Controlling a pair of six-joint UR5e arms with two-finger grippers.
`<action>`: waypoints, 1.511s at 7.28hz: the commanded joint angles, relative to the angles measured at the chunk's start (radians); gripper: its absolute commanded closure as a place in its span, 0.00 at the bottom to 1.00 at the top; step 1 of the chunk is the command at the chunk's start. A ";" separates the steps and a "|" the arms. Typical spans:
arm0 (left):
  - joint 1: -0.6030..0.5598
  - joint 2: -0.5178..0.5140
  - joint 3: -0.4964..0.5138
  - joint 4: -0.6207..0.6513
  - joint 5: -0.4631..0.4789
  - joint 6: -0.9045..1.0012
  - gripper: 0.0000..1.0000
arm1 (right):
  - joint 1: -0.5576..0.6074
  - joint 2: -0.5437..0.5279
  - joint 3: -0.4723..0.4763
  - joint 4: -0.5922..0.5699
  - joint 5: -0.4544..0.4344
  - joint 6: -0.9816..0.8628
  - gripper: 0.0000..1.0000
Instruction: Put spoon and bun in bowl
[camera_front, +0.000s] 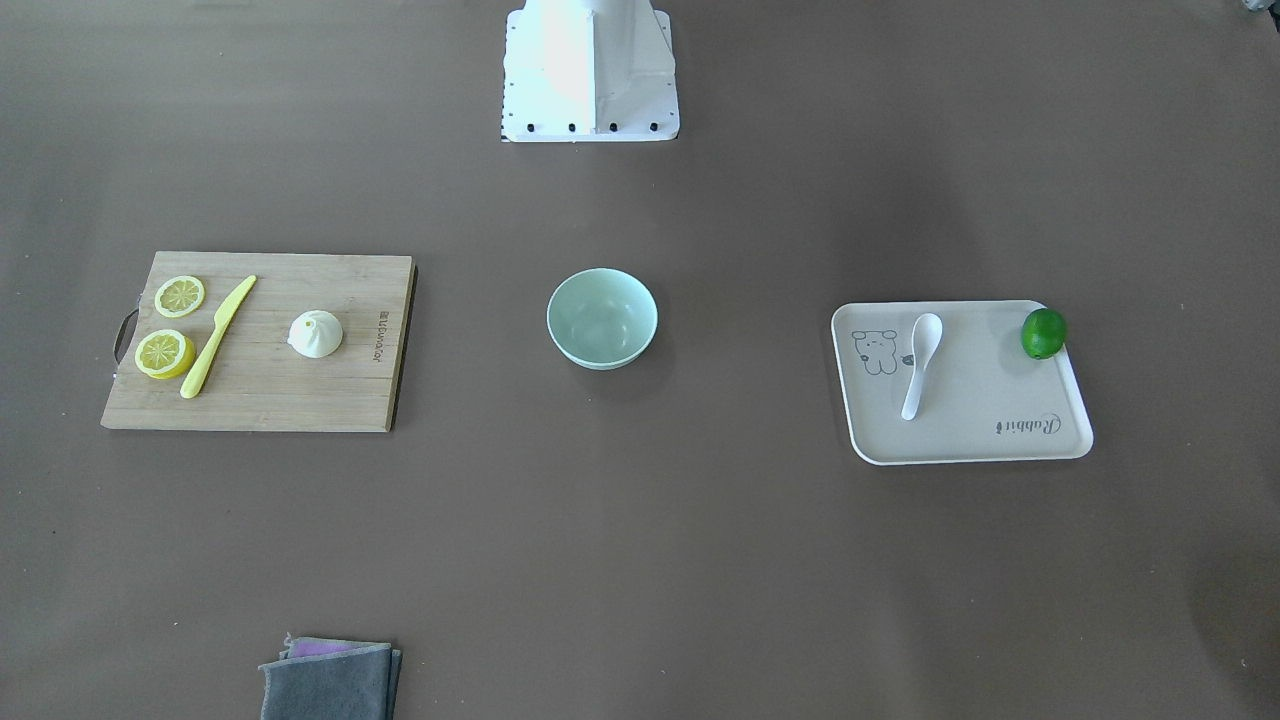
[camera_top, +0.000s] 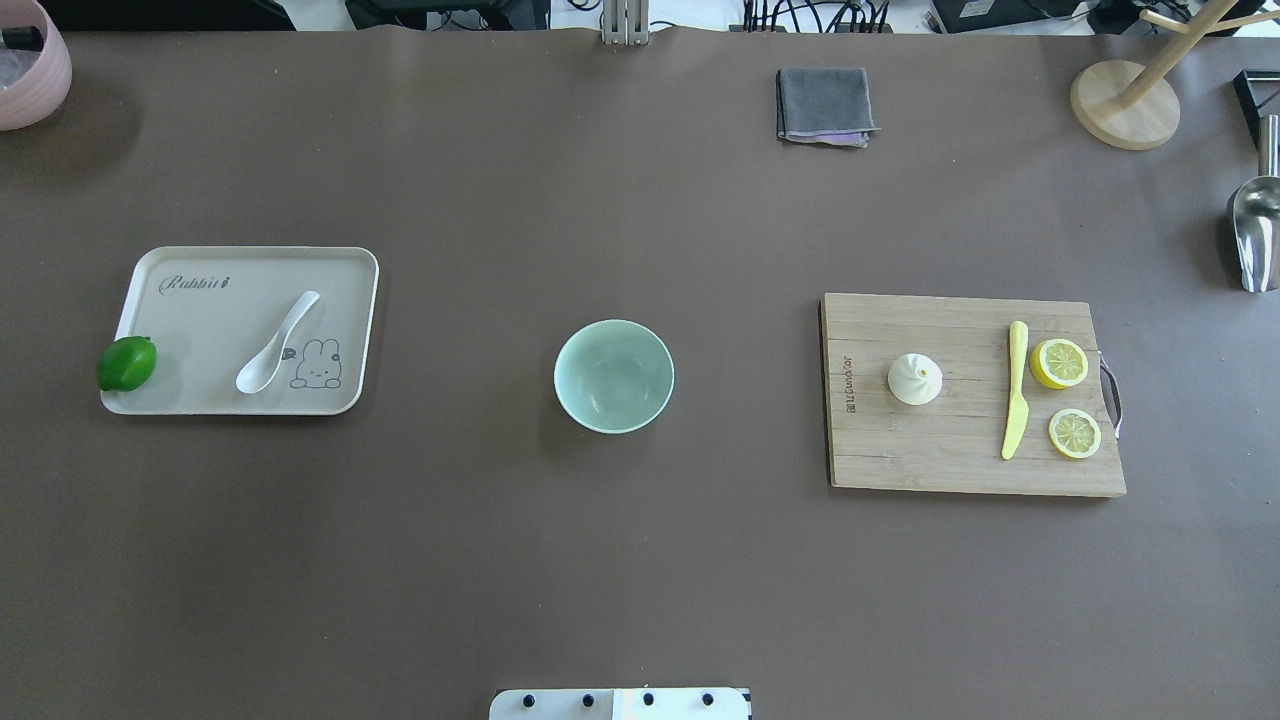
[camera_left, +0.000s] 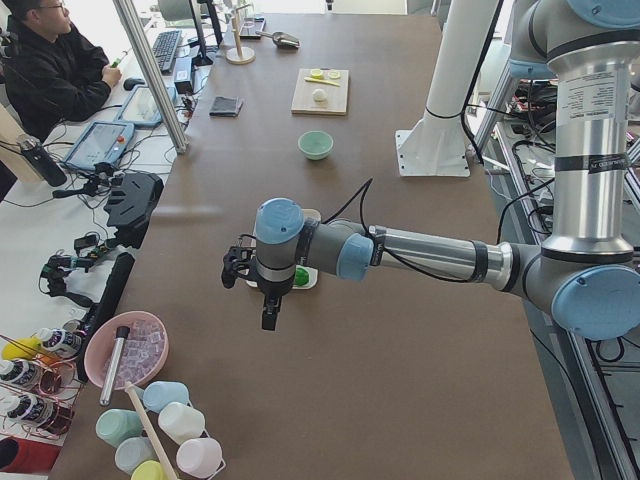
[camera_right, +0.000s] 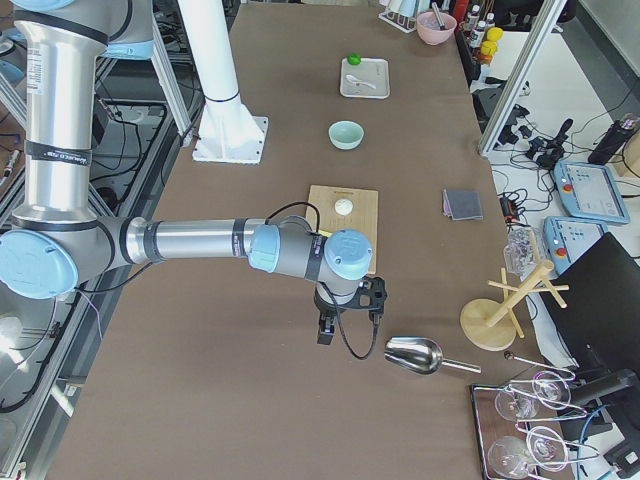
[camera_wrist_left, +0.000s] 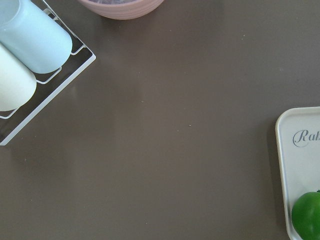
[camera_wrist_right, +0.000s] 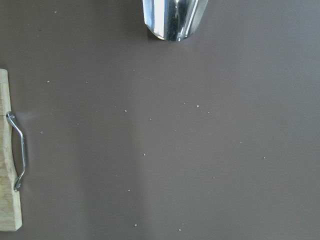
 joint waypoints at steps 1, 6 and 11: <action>0.000 0.016 -0.004 0.002 0.001 -0.001 0.02 | 0.000 0.003 -0.002 0.001 0.002 0.000 0.00; 0.003 0.013 0.004 0.002 0.006 -0.002 0.02 | 0.000 0.010 0.002 0.003 -0.002 -0.001 0.00; 0.003 0.001 0.021 0.002 0.004 -0.004 0.02 | -0.003 0.018 0.004 0.005 -0.003 -0.001 0.00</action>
